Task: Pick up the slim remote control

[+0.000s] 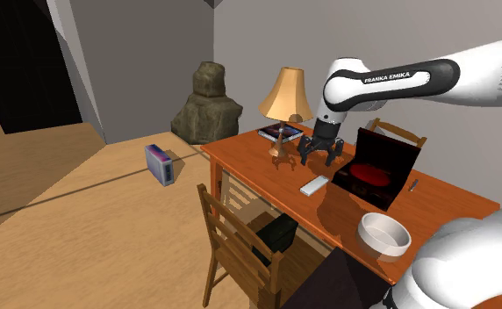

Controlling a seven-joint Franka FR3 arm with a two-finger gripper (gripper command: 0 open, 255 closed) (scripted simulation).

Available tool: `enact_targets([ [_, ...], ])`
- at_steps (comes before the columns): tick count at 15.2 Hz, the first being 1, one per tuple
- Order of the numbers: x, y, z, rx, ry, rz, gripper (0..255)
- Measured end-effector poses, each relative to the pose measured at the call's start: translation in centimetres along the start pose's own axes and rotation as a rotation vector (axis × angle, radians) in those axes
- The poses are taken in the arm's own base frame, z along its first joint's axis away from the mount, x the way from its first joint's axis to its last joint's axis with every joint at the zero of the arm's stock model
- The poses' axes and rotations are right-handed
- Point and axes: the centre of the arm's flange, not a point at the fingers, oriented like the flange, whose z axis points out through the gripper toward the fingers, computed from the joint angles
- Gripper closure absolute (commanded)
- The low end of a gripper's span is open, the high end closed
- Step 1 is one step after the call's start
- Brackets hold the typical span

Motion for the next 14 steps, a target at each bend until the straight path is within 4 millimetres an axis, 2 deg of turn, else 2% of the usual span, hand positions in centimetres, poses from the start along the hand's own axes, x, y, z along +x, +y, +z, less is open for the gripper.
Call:
enact_targets([
  [6, 6.1, 1.6, 4.5, -0.01, 0.017, 0.146, 0],
  [12, 12.1, 4.8, 8.6, -0.02, 0.034, 0.292, 0],
  [14, 13.4, 5.9, 10.0, -0.023, 0.039, 0.34, 0],
])
